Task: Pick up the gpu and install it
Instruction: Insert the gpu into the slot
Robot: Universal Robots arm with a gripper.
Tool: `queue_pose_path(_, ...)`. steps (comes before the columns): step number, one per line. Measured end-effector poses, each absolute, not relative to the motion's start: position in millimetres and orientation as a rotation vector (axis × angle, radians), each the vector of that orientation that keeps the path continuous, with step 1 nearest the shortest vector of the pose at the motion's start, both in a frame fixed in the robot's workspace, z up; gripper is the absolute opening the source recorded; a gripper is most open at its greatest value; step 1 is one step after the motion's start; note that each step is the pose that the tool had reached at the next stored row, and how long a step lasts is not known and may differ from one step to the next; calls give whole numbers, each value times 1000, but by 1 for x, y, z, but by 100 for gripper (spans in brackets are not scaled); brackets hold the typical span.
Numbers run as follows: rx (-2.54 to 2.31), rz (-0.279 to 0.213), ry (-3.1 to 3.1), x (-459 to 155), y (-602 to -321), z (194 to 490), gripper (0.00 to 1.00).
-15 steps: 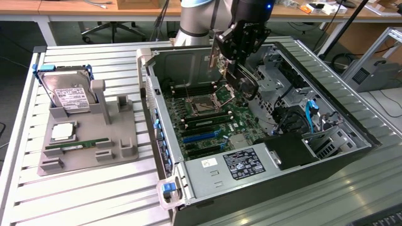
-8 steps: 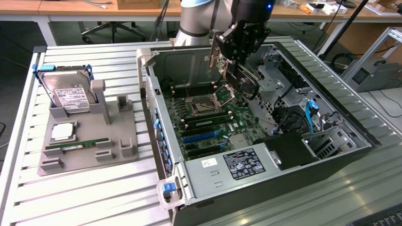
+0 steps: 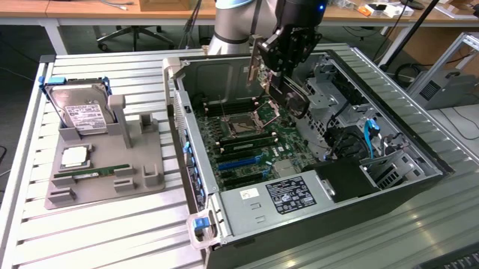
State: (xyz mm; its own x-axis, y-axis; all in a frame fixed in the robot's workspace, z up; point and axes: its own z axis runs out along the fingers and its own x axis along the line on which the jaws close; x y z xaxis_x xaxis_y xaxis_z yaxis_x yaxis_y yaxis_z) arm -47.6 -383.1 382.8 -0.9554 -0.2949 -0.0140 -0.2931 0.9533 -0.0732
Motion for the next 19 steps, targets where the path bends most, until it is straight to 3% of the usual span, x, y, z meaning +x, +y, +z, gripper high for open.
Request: queue_pose_path(19, -570, -108, 3060, -48, -383, 383, 27)
